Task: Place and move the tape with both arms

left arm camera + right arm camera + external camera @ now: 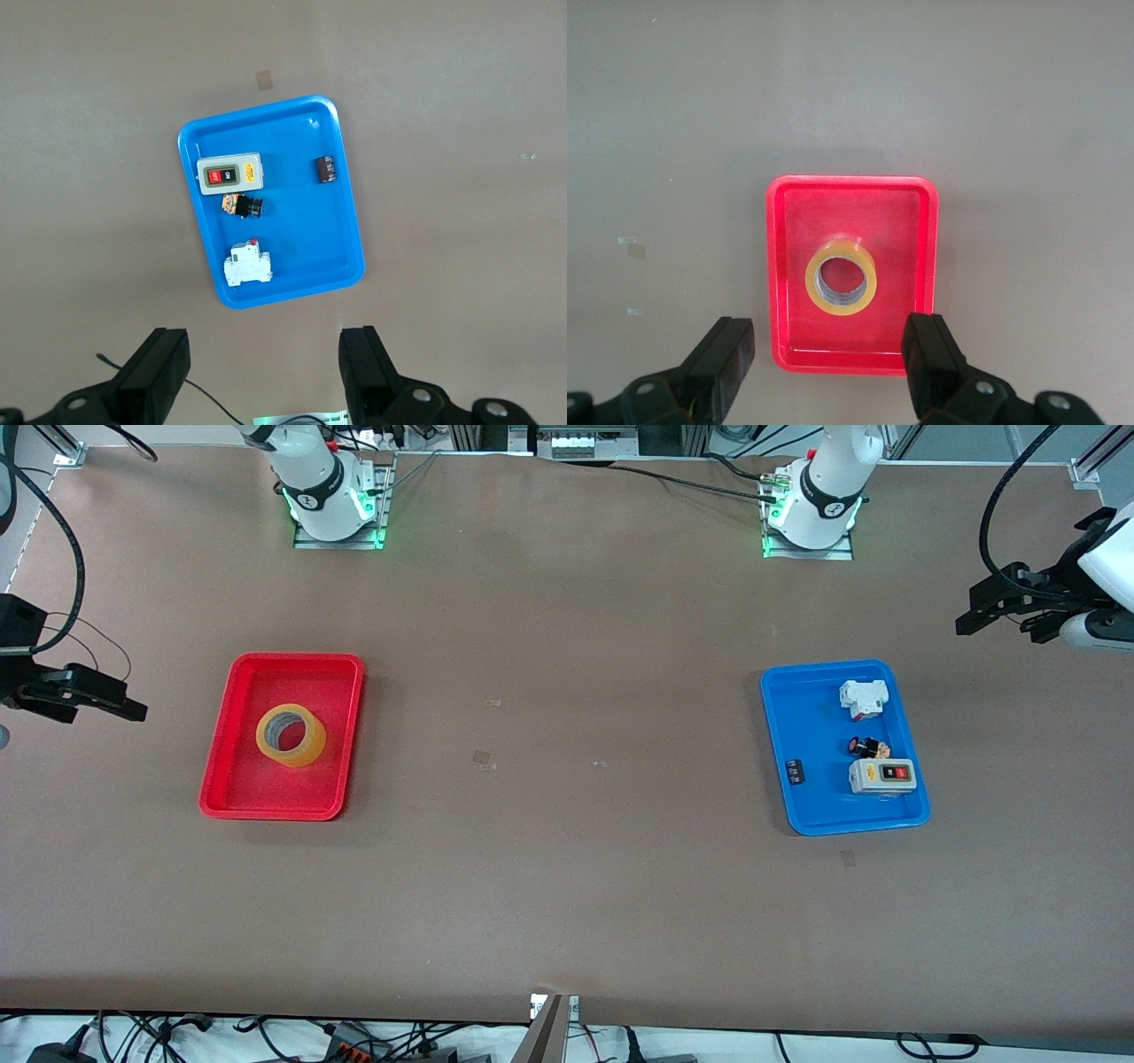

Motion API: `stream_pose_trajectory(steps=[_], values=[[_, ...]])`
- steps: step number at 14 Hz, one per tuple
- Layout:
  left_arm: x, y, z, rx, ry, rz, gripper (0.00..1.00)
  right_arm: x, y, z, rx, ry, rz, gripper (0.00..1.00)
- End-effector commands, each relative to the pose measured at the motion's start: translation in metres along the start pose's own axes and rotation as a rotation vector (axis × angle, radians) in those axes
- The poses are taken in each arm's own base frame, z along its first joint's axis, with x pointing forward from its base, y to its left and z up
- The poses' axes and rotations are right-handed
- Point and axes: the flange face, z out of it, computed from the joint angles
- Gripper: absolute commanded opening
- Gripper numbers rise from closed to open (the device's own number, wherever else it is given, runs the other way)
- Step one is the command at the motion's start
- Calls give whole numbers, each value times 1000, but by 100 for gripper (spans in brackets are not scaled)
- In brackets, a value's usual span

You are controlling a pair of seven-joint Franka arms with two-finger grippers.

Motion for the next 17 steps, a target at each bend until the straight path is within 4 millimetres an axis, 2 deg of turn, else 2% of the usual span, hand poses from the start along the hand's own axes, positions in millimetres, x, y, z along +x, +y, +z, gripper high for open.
stream_pose_trajectory(steps=[1, 3, 5, 17], values=[[-1, 2, -6, -14, 3, -11, 100, -44, -2, 7, -8, 22, -16, 100], [-1, 3, -6, -16, 3, -9, 100, -69, -2, 12, -11, 28, -21, 100], [-1, 2, -6, -14, 3, -11, 100, -86, -3, 15, -16, 23, -22, 100], [-1, 3, -5, -16, 1, -9, 100, -89, 0, 2, -15, 27, -16, 100]])
